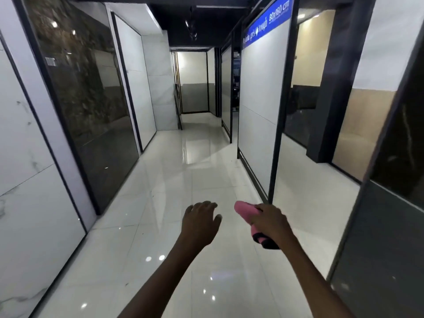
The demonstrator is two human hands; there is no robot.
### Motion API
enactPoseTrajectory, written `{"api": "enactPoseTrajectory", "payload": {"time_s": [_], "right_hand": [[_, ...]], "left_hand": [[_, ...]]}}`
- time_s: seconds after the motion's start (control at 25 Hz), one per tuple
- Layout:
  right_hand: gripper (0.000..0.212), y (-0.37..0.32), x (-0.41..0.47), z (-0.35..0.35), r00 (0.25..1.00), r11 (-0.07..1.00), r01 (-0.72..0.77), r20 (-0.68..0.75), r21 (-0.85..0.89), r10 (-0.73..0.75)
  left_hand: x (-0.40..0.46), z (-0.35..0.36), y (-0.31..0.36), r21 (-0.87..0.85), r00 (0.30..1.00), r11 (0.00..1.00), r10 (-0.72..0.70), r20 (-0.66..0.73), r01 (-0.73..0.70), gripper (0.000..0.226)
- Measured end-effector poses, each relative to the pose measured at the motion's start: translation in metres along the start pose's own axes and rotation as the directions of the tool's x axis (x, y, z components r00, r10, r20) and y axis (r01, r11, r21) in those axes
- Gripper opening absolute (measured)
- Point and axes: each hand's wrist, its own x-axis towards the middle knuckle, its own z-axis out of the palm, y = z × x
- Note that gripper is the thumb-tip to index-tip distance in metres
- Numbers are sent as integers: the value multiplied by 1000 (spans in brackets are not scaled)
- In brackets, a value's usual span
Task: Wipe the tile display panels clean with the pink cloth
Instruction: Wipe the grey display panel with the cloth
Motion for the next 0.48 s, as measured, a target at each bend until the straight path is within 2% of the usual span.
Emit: {"api": "enactPoseTrajectory", "payload": {"time_s": [0.12, 0.28, 0.48], "right_hand": [[37, -43, 122, 15, 999, 999, 35, 9, 39, -35], [36, -116, 279, 29, 997, 998, 70, 36, 4, -70], [37, -167, 485, 64, 991, 992, 127, 34, 6, -128]], "left_hand": [[120, 5, -52, 58, 1000, 998, 6, -16, -5, 44], [272, 7, -117, -15, 994, 1000, -11, -112, 9, 45], [460, 76, -208, -27, 997, 999, -44, -57, 42, 43]]}}
